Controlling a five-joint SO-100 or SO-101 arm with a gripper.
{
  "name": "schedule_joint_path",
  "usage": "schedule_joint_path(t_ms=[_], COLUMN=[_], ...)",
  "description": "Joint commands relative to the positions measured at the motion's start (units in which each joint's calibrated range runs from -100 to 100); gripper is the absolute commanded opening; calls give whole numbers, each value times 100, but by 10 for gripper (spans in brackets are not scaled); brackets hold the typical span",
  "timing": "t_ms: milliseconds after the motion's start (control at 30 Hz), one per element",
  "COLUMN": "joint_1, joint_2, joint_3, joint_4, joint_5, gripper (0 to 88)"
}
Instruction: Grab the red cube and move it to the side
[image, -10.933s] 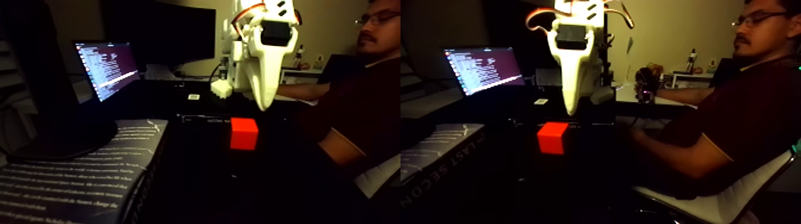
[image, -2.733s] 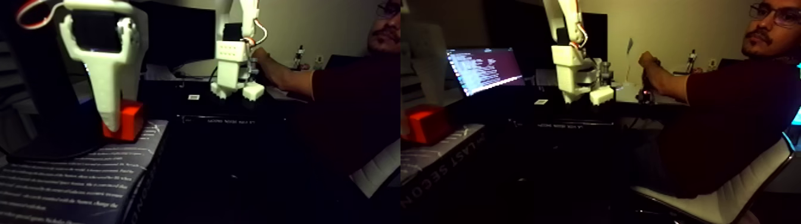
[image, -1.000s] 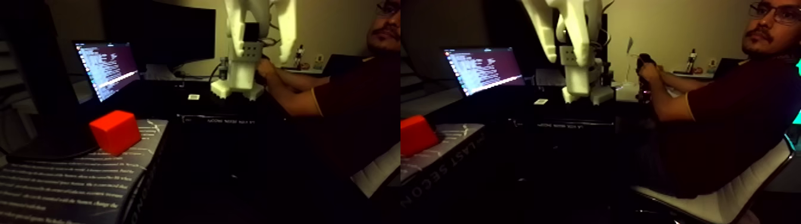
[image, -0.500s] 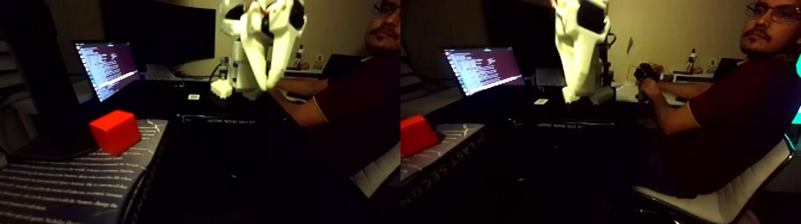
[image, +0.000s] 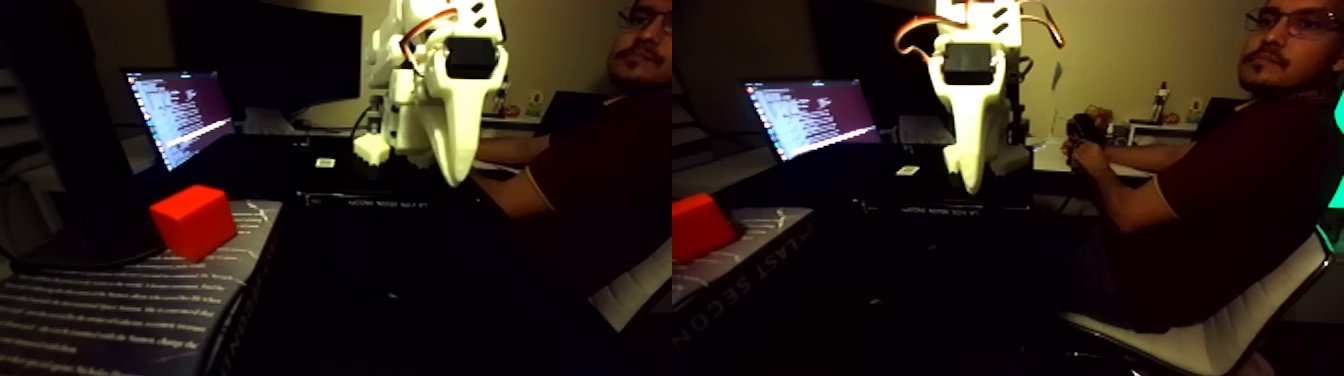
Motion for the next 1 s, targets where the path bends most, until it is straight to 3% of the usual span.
schedule_joint_path(t_ms=[0,967], joint_1=[201,335], joint_2=[-17,-17], joint_3=[0,9], joint_4=[-58,-83], joint_5=[-86,-49], gripper=[6,6])
